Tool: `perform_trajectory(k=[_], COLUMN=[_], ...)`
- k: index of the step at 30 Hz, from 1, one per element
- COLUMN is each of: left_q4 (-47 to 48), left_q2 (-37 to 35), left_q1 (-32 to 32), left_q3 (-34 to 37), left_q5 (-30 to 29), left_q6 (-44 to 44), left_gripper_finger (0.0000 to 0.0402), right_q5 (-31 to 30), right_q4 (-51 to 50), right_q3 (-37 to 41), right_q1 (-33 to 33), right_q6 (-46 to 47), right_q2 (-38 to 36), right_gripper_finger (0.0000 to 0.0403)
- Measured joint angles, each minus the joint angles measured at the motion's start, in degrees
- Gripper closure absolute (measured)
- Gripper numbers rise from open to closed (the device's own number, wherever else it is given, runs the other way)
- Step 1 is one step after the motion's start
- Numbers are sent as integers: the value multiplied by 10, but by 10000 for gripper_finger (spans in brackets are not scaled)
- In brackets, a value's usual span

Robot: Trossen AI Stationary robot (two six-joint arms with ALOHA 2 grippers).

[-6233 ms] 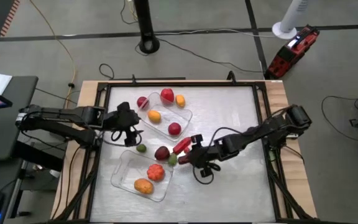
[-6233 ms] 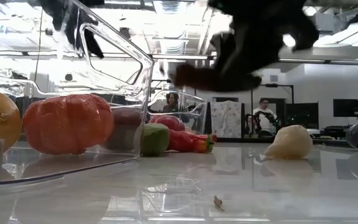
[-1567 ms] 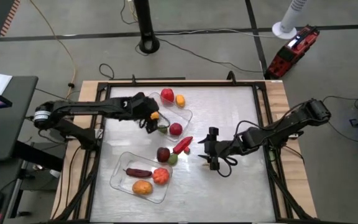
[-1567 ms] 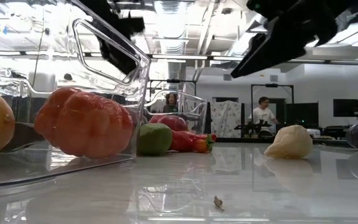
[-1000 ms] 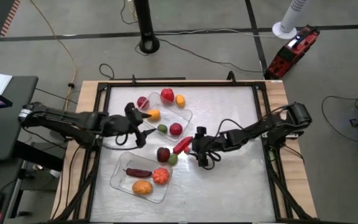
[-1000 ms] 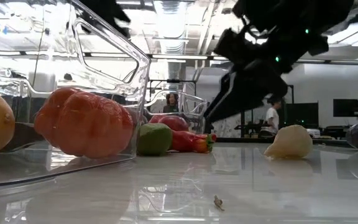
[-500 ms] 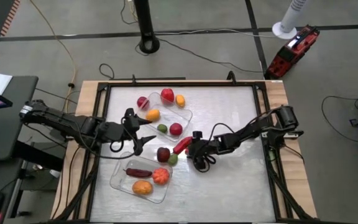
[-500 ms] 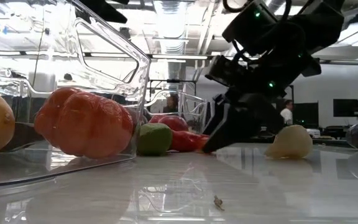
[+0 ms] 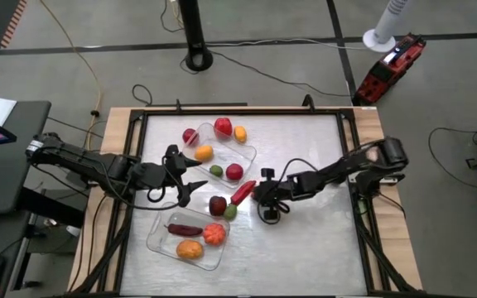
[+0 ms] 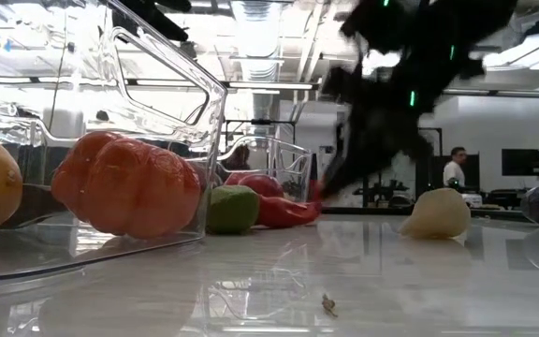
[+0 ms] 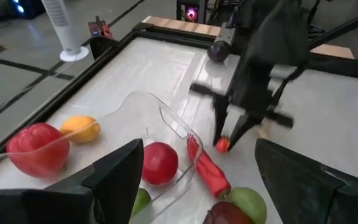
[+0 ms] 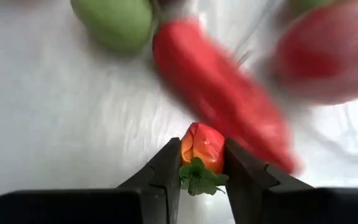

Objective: Sort produce into baskets
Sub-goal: Put the persimmon into the top transparent bin

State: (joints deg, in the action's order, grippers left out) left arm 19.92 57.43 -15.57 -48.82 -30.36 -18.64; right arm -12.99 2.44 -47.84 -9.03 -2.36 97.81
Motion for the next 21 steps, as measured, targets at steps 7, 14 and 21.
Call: perform_trajectory(k=[7,14,21], left_q4=[-26,-160,-181], left_q2=[4,3,-52], left_q1=[2,2,-18], left_q3=[9,101,105], left_q5=[-40,-42,-35], left_q6=[40,101,138], left_gripper_finger=[107,107,107], right_q5=[-67,-60,60], right_q4=[-41,99,116], right_q3=[-27,-28,-58], right_q1=[-25,26,72], right_q6=[17,-50,-20], right_q2=[-92,-95,-81], right_gripper_finger=[266,265,264])
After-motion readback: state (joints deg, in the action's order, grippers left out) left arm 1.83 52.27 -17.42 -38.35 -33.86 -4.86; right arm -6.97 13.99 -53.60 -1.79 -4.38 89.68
